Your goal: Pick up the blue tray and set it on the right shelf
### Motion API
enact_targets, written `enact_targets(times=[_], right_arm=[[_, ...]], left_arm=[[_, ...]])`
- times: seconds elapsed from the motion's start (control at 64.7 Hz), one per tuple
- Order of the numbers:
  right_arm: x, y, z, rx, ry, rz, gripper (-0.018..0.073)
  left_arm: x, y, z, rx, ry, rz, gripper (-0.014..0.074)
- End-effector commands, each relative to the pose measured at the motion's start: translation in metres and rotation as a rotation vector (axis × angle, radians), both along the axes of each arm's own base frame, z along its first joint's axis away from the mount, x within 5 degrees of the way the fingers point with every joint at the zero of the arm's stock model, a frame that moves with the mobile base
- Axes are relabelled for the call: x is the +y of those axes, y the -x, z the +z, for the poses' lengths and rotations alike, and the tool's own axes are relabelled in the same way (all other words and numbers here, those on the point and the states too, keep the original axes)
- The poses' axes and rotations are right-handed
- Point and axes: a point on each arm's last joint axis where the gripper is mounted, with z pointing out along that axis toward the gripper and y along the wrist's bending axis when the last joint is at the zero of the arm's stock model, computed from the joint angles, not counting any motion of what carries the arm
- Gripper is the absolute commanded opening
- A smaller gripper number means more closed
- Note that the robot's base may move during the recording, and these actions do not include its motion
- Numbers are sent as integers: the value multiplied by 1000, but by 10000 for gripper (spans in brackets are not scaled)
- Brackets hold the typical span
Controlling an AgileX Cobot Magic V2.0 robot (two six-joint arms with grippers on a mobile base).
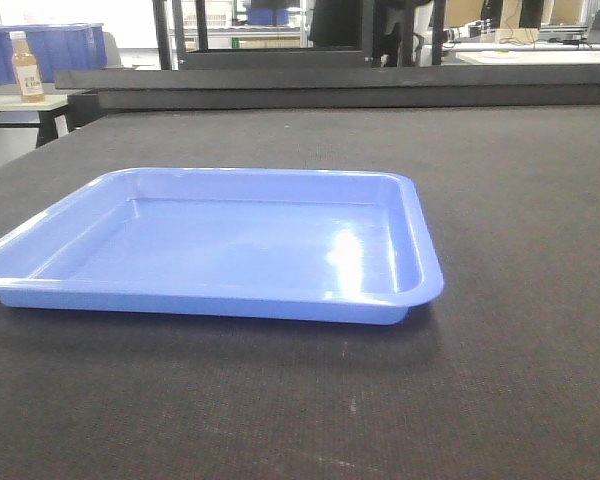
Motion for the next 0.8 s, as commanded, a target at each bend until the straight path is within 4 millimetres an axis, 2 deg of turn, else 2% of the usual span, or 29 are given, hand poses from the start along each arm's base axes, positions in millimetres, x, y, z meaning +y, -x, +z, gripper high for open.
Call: enact_targets(times=[0.0, 0.603, 0.711, 0.789], right_arm=[[-1, 3, 17, -130, 7, -8, 60], [-1, 3, 18, -140, 7, -9, 60], [-1, 4, 25, -216, 7, -17, 60], [-2, 7, 38, -331, 0, -25, 60]], left_arm=[[1, 0, -1, -70, 8, 3, -48], [1, 1, 3, -111, 10, 9, -48], [2, 1, 8, -163, 12, 16, -48], [2, 4, 23, -206, 19, 16, -48]])
